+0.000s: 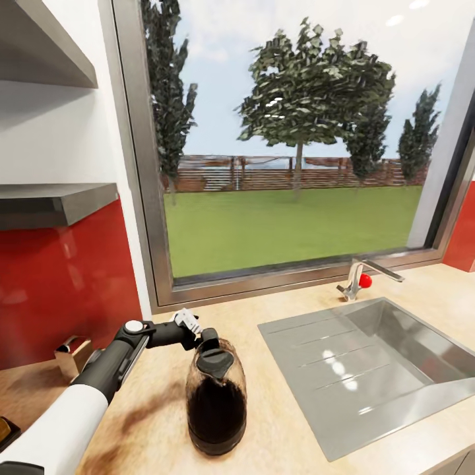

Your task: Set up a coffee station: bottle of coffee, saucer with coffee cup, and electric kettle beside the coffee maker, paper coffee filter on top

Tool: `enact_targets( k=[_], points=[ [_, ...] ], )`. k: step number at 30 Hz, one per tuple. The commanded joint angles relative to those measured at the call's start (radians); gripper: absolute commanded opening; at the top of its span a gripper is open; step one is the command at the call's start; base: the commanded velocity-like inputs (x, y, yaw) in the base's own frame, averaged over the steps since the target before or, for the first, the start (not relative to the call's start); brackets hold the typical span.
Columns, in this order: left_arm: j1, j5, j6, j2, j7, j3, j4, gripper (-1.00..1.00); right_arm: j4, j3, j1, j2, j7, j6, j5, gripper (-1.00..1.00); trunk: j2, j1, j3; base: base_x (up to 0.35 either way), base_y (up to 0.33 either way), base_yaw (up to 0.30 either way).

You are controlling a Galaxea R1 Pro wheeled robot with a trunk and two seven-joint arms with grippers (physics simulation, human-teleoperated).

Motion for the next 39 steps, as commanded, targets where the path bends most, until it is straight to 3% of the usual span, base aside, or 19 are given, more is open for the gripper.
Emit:
enact_targets(
  k=[1,2,10,33,36,39],
  points=[
    [0.001,0.001,0.009,0.001,-0.003,-0.001,-0.002,1.0,0.001,0.008,0.0,-0.001,0.004,-0.004,-0.011,1.0,-0.001,0.0,0.0,0.0,0.0,0.0],
    [0.001,0.001,0.009,0.0,-0.004,-0.001,-0.002,-1.0,0.001,0.008,0.0,0.0,0.004,-0.004,-0.011,1.0,-0.001,0.0,0.0,0.0,0.0,0.0],
    [-0.004,0.001,0.052,0.0,-0.005,-0.002,-0.004,-1.0,0.001,0.008,0.006,-0.001,0.004,-0.004,-0.011,1.0,-0.001,0.0,0.0,0.0,0.0,0.0],
    [-0.011,0.004,0.06,-0.003,-0.005,0.0,-0.007,-1.0,0.0,0.008,0.008,-0.001,0.004,-0.004,-0.011,1.0,-0.001,0.0,0.0,0.0,0.0,0.0],
    [-0.012,0.005,0.064,-0.003,-0.005,0.0,-0.047,-1.0,0.0,0.008,0.009,0.0,0.004,-0.003,-0.011,1.0,-0.001,0.0,0.0,0.0,0.0,0.0],
    [-0.012,0.006,0.201,-0.003,-0.008,0.0,-0.185,-1.0,0.0,0.009,0.009,0.003,0.005,-0.002,-0.009,1.0,-0.001,0.0,0.0,0.0,0.0,0.0]
  ],
)
